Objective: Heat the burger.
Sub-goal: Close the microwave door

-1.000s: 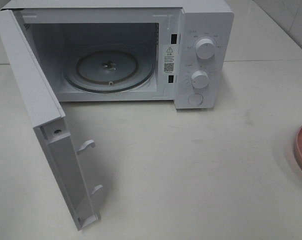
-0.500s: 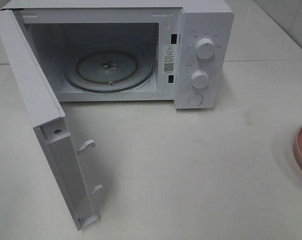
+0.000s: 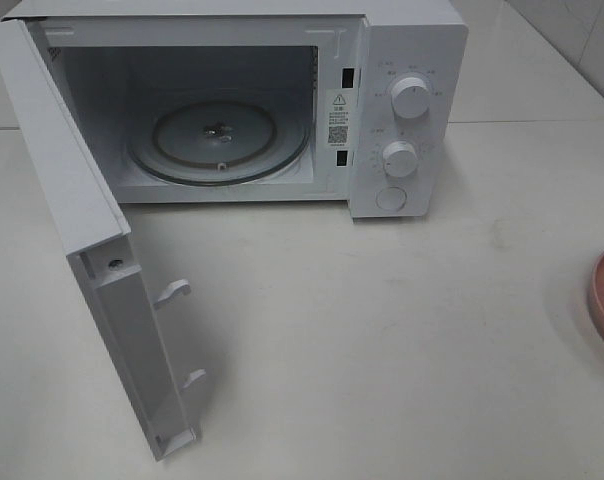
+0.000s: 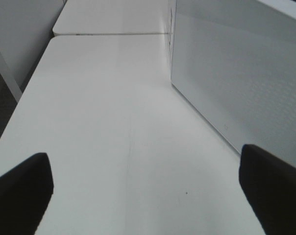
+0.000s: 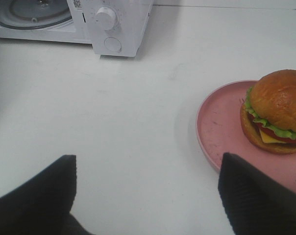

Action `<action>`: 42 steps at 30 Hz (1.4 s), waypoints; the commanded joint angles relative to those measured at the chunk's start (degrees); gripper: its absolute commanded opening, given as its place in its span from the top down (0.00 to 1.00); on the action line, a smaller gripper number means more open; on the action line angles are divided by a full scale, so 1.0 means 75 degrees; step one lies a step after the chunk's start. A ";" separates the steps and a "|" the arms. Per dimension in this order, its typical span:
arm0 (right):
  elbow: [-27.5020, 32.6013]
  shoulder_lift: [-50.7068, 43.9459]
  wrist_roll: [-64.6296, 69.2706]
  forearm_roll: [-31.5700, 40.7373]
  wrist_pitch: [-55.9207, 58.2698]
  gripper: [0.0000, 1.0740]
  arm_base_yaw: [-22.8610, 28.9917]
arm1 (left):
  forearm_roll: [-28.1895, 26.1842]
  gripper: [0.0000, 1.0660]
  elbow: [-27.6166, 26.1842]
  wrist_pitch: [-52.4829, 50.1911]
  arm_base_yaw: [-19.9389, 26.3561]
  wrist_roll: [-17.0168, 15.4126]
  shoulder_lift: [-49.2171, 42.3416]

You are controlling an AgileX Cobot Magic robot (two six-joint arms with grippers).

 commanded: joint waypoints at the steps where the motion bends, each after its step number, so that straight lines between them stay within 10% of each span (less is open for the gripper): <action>1: -0.0008 -0.0214 -0.0038 -0.0053 -0.0053 0.29 -0.0053 | 0.0168 0.13 -0.0084 -0.0458 0.0008 -0.0023 0.0244; 14: -0.0008 -0.0214 -0.0038 -0.0053 -0.0053 0.29 -0.0053 | 0.0298 0.99 0.0359 -0.3033 0.0008 -0.0053 0.2750; 28: -0.0008 -0.0214 -0.0038 -0.0053 -0.0053 0.29 -0.0053 | 0.0222 1.00 0.2185 -0.8778 0.0008 -0.0046 0.4889; 42: -0.0008 -0.0214 -0.0038 -0.0053 -0.0053 0.29 -0.0053 | 0.1322 1.00 0.2315 -1.2284 0.0000 -0.0413 0.8205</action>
